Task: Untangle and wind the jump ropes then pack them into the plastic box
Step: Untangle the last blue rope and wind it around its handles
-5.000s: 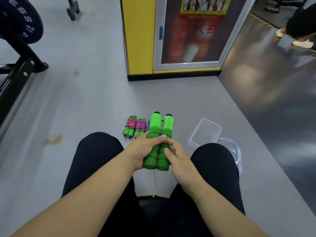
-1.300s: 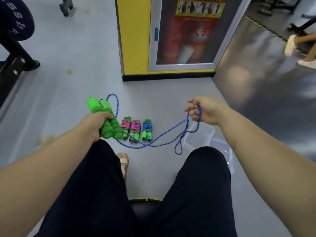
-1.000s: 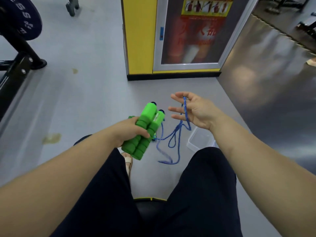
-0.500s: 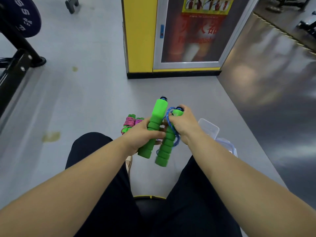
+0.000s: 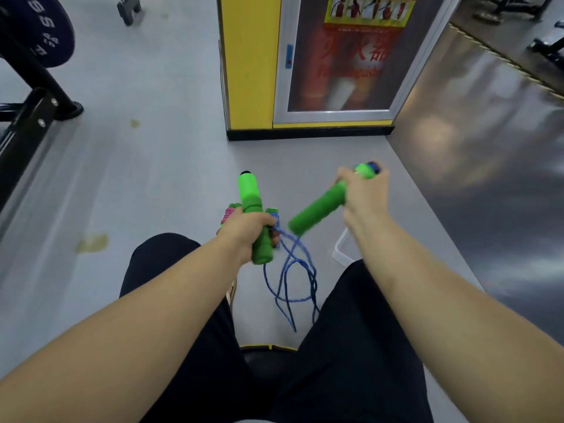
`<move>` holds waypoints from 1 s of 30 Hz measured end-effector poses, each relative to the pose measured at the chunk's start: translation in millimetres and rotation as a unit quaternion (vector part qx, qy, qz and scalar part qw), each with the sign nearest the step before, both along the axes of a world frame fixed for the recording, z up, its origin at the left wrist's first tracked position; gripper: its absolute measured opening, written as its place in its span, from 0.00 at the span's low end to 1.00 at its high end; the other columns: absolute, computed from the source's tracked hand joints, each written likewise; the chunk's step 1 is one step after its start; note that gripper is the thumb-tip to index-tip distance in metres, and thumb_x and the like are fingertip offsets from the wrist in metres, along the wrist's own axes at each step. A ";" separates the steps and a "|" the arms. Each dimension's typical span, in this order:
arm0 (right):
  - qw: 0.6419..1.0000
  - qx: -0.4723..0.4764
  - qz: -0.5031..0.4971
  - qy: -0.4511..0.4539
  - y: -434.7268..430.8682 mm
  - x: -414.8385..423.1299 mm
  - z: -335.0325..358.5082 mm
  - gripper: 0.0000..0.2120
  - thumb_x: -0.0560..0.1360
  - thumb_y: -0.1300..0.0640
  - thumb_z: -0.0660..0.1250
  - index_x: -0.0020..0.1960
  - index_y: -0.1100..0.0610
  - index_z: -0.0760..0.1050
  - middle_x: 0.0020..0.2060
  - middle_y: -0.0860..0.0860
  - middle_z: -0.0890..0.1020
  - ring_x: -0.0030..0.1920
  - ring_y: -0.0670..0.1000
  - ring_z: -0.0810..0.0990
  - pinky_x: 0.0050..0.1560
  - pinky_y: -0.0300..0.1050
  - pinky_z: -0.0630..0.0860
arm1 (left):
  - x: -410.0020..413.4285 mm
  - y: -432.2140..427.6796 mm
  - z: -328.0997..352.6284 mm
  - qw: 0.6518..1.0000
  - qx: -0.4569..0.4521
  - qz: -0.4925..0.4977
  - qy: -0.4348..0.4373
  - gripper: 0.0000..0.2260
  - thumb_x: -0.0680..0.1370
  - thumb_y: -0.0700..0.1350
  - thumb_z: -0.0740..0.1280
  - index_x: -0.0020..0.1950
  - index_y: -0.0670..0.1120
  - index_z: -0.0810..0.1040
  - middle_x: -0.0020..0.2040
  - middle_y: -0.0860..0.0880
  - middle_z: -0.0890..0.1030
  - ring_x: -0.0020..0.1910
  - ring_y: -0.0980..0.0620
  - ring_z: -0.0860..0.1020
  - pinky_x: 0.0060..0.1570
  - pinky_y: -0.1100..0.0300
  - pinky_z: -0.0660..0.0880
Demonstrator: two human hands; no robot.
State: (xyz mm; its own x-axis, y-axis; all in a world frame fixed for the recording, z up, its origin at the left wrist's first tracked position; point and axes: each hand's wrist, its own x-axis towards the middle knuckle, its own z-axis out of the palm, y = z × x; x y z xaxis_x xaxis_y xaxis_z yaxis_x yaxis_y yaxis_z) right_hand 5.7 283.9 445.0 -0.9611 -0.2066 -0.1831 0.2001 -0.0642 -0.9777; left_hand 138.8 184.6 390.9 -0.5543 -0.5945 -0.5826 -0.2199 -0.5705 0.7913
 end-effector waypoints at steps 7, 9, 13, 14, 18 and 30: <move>0.971 -0.094 -0.107 -0.190 64.3 -94.7 12.2 0.08 0.76 0.58 0.64 0.39 0.58 0.67 0.30 0.52 0.70 0.26 0.48 0.70 0.24 0.36 0.70 | 45.8 -58.8 -26.9 0.948 -0.238 0.041 -0.210 0.11 0.70 0.31 0.67 0.44 0.43 0.68 0.40 0.39 0.74 0.28 0.45 0.74 0.35 0.48 0.79; 0.980 -0.031 -0.025 -0.195 72.2 -95.1 2.0 0.09 0.76 0.59 0.60 0.37 0.58 0.67 0.30 0.52 0.70 0.26 0.47 0.69 0.24 0.35 0.70 | 41.8 -68.8 -25.4 0.950 -0.245 0.057 -0.187 0.12 0.68 0.34 0.69 0.43 0.45 0.68 0.43 0.37 0.76 0.33 0.43 0.77 0.41 0.42 0.80; 0.977 0.029 0.115 -0.176 65.2 -71.7 -9.1 0.06 0.74 0.64 0.56 0.40 0.62 0.70 0.32 0.54 0.73 0.22 0.46 0.74 0.23 0.35 0.71 | 21.9 -64.1 -13.1 0.933 -0.289 -0.045 -0.209 0.14 0.69 0.37 0.70 0.49 0.45 0.68 0.45 0.40 0.75 0.43 0.40 0.79 0.50 0.42 0.78; 0.975 0.020 0.161 -0.153 58.2 -62.6 -4.3 0.05 0.74 0.65 0.56 0.42 0.61 0.69 0.33 0.55 0.73 0.23 0.46 0.74 0.23 0.35 0.71 | 15.3 -58.0 -5.5 0.926 -0.307 -0.066 -0.209 0.13 0.69 0.38 0.70 0.48 0.46 0.68 0.44 0.40 0.75 0.43 0.41 0.78 0.50 0.43 0.78; 0.939 -0.009 0.342 -0.030 25.1 -21.7 42.7 0.08 0.76 0.65 0.59 0.40 0.56 0.68 0.33 0.54 0.76 0.26 0.48 0.73 0.28 0.39 0.71 | -14.5 -16.1 38.6 0.991 -0.071 -0.100 0.052 0.07 0.73 0.37 0.66 0.45 0.44 0.69 0.51 0.36 0.79 0.42 0.43 0.79 0.47 0.49 0.77; 0.963 -0.161 0.209 -0.063 7.9 -25.1 37.1 0.08 0.80 0.58 0.56 0.54 0.54 0.73 0.41 0.53 0.79 0.39 0.51 0.77 0.40 0.44 0.76 | -19.2 20.9 91.2 0.944 0.008 -0.288 0.159 0.11 0.74 0.35 0.63 0.55 0.42 0.74 0.42 0.44 0.83 0.35 0.48 0.82 0.36 0.53 0.80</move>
